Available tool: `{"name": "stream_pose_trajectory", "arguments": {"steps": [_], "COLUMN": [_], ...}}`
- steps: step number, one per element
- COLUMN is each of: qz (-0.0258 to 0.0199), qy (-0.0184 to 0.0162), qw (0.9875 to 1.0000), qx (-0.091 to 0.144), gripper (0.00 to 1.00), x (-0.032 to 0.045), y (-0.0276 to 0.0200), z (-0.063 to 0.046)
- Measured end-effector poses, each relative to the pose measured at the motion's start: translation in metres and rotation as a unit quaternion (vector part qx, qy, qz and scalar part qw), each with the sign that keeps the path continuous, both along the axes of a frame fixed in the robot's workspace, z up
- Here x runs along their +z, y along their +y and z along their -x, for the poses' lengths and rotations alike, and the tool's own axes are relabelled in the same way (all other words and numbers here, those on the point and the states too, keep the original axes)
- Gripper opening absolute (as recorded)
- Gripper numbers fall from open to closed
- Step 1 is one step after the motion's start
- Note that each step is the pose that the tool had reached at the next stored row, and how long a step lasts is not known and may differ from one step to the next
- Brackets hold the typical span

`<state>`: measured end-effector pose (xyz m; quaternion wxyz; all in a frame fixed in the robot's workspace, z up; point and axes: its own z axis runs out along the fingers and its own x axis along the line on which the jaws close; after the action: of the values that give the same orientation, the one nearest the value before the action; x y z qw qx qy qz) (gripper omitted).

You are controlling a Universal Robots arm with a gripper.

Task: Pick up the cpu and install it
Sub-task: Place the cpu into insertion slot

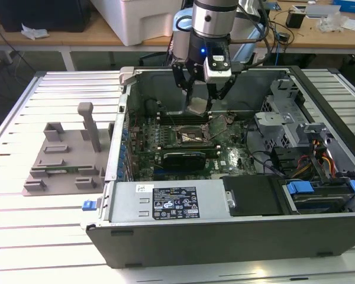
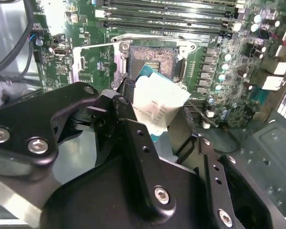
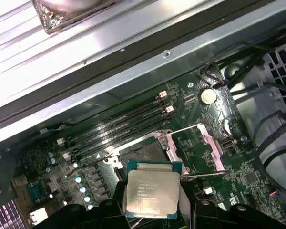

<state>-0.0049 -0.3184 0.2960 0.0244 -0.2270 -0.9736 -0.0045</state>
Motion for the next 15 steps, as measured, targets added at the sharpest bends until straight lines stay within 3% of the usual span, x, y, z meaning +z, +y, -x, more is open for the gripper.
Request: {"name": "stream_pose_trajectory", "arguments": {"steps": [8,12,15], "qz": [0.0003,0.0005,0.0005], "qy": [0.0000,0.0000,0.0000], "qw": [0.9985,0.9949,0.9928], "qx": [-0.054,-0.101,-0.120], "gripper": [0.53,0.53,0.53], "x": [0.0000,0.0000,0.0000], "y": [0.0000,0.0000,0.0000], "z": [0.0000,0.0000,0.0000]}}
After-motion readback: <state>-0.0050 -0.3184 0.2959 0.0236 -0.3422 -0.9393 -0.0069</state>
